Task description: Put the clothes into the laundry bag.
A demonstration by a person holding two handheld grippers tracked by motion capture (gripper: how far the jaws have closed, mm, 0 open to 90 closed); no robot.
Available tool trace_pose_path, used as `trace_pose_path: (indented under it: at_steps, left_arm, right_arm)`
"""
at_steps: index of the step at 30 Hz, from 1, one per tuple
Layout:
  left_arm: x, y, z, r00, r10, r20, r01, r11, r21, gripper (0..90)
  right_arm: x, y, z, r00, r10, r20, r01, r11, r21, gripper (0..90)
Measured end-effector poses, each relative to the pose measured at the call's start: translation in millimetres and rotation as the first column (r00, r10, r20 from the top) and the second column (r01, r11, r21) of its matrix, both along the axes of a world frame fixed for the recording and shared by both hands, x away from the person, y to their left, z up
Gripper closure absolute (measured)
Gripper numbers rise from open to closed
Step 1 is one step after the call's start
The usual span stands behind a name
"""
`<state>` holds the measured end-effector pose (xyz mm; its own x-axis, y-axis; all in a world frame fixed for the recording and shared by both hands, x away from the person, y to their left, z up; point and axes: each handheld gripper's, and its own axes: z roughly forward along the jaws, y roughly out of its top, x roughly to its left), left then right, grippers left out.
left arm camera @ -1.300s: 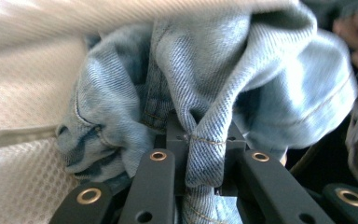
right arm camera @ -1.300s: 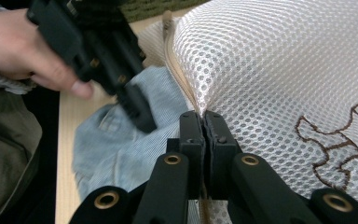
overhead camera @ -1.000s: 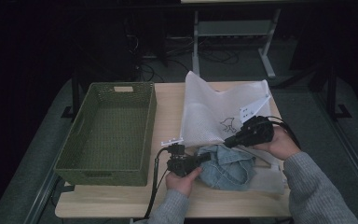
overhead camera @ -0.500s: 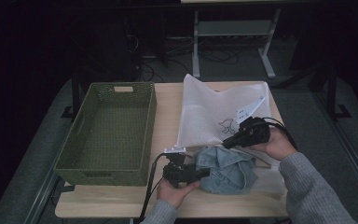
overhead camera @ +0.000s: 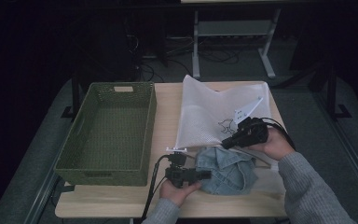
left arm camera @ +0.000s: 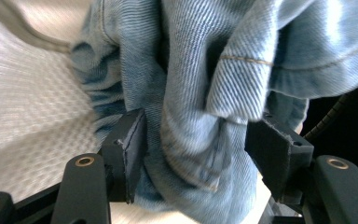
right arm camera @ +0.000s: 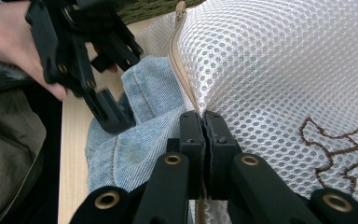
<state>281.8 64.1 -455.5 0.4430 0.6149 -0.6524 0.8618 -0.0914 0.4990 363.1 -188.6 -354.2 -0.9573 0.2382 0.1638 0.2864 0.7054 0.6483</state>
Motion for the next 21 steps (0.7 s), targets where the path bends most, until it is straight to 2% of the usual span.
trace_pose_path:
  at_steps: [2, 5, 6, 8, 11, 14, 17, 18, 19, 21]
  left_arm:
    - [0.6, -6.3, -1.4, 1.0000, 0.004, 0.008, -0.004, 0.9999, 0.010, 39.5]
    - [2.2, -12.4, -4.4, 0.9995, 0.016, 0.027, -0.016, 0.9996, 0.021, 56.3]
    - [2.8, -14.2, -5.9, 0.9994, 0.017, 0.029, -0.018, 0.9998, 0.013, 66.5]
    - [3.4, -17.1, -7.6, 0.9991, 0.027, 0.034, -0.026, 0.9994, -0.024, 77.5]
    - [4.4, -17.9, -6.9, 0.9977, 0.052, 0.044, -0.048, 0.9954, -0.083, 82.3]
    - [6.6, -17.0, -4.2, 0.9962, 0.079, 0.038, -0.073, 0.9870, -0.143, 83.1]
    - [8.6, -15.9, 5.4, 0.9941, 0.101, 0.040, -0.090, 0.9707, -0.223, 83.4]
    - [9.2, -14.5, 9.7, 0.9920, 0.119, 0.044, -0.104, 0.9611, -0.256, 83.4]
    - [9.8, -13.8, 13.9, 0.9893, 0.134, 0.057, -0.114, 0.9555, -0.272, 83.5]
    - [11.0, -13.9, 18.2, 0.9871, 0.143, 0.071, -0.119, 0.9535, -0.277, 83.4]
  right_arm:
    - [-0.2, 0.3, 0.0, 1.0000, -0.002, -0.001, 0.002, 1.000, -0.005, 87.1]
    - [0.0, 0.7, -1.5, 1.0000, -0.008, -0.001, 0.008, 1.000, -0.014, 87.1]
    - [0.1, 1.0, -2.4, 1.0000, -0.006, 0.001, 0.006, 1.000, -0.014, 87.1]
    - [-0.4, 1.5, -4.5, 1.0000, -0.004, -0.001, 0.004, 1.000, -0.016, 87.1]
    - [-1.6, -0.4, -5.2, 1.0000, -0.006, -0.001, 0.006, 1.000, -0.013, 87.2]
    - [-3.7, -3.8, -2.1, 1.0000, -0.003, -0.002, 0.003, 1.000, -0.008, 87.4]
    - [-6.9, -5.2, 1.1, 0.9999, 0.012, 0.001, -0.012, 1.000, -0.014, 87.6]
    - [-7.8, -6.0, 2.4, 0.9999, 0.017, -0.002, -0.017, 1.000, -0.011, 87.6]
    - [-8.8, -6.8, 3.7, 0.9997, 0.025, -0.004, -0.025, 1.000, -0.006, 87.6]
    - [-10.6, -8.1, 5.7, 0.9991, 0.040, -0.014, -0.040, 0.999, 0.012, 87.7]
